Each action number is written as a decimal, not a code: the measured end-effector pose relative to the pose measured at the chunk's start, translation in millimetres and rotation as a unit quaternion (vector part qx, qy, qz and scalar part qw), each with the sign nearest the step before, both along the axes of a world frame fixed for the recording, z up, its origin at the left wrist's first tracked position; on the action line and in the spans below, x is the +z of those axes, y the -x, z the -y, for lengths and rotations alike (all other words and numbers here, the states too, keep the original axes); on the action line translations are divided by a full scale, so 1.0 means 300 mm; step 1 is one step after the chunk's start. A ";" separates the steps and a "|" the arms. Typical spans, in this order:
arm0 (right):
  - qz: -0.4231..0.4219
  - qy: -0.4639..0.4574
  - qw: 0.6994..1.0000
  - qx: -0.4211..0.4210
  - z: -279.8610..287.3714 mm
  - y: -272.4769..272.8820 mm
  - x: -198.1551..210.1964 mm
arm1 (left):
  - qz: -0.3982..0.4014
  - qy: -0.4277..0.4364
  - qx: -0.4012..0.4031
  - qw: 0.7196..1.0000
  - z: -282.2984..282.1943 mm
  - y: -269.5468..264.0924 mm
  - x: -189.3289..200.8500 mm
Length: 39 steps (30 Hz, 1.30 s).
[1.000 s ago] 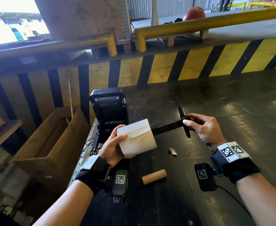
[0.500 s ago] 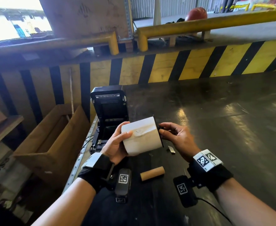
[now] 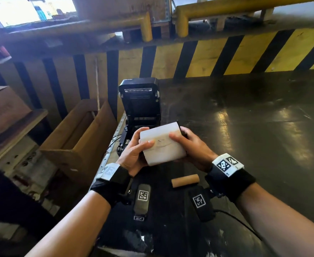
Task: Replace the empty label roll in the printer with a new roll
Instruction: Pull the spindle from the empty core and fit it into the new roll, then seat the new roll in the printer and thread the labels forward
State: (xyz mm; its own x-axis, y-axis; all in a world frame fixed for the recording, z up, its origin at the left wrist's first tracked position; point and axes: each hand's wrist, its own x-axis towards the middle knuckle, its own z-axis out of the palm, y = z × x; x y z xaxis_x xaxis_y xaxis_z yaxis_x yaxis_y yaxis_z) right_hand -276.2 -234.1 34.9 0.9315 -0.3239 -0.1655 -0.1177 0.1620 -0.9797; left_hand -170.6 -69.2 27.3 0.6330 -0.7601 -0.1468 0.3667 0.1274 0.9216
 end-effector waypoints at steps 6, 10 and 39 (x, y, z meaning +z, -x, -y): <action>0.059 -0.021 0.997 -0.035 -0.039 -0.026 -0.033 | 0.033 -0.034 0.027 0.998 -0.029 -0.015 -0.009; 0.061 -0.020 0.996 -0.064 -0.023 0.004 -0.081 | 0.059 -0.095 0.013 0.994 -0.039 -0.041 -0.066; -0.059 -0.074 0.972 -0.217 0.145 0.204 -0.200 | 0.382 -0.551 -0.076 0.738 0.015 -0.077 -0.496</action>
